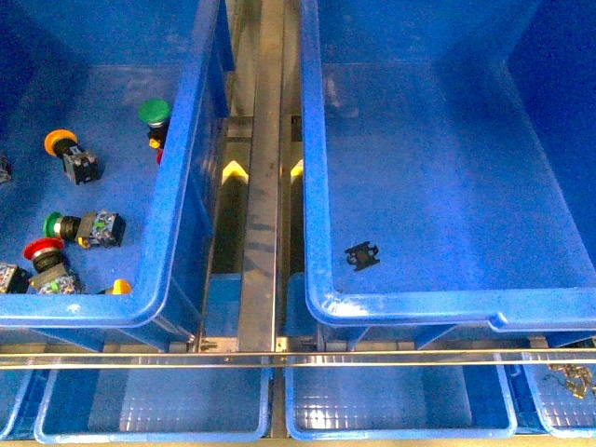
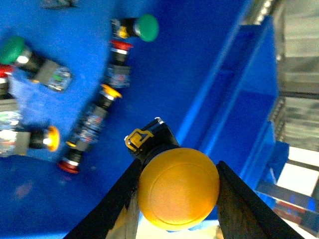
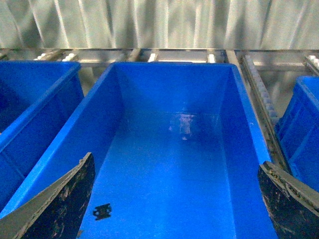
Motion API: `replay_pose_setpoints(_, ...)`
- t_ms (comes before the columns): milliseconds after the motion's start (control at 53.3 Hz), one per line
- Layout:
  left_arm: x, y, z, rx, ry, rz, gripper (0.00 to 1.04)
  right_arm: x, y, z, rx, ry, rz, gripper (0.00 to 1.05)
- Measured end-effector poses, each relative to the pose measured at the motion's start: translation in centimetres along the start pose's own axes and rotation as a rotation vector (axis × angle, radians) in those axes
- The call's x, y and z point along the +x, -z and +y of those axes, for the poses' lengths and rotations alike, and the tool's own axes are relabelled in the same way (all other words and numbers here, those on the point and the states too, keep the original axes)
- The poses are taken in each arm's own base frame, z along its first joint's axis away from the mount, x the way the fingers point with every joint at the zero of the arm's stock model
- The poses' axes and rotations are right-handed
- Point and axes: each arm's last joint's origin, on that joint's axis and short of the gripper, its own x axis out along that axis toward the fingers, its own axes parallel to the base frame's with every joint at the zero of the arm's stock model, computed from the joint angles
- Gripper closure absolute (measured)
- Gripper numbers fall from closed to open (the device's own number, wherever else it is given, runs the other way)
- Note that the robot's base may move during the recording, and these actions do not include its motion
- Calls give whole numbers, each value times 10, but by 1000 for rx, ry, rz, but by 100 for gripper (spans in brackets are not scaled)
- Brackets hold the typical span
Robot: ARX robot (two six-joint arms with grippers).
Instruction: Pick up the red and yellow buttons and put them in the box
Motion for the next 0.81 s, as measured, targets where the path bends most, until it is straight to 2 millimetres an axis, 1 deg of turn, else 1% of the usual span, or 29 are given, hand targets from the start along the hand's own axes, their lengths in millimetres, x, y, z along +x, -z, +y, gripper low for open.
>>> replay_pose_setpoints(56,1,8,-15,15,53,15,70,0,0,0,0,0,0,7)
replay_pose_setpoints(131,8,19,-26,11,94,42,70,0,0,0,0,0,0,7)
replay_pose_setpoints(281,34,42,-46,6,122,91,71,0,0,0,0,0,0,7)
replay_pose_setpoints(412,58,72,-67,18,147,153,71,0,0,0,0,0,0,7)
replay_pose_setpoints(487,66,85,-74,15,154,178,71,0,0,0,0,0,0,7)
replay_pose_setpoints(619,88,112,-88,4,171,231,71,0,0,0,0,0,0,7)
replay_pose_setpoints(750,109,135,-98,-17,182,279,71,0,0,0,0,0,0,7)
replay_pose_setpoints(806,118,142,-103,-22,187,298,71,0,0,0,0,0,0,7)
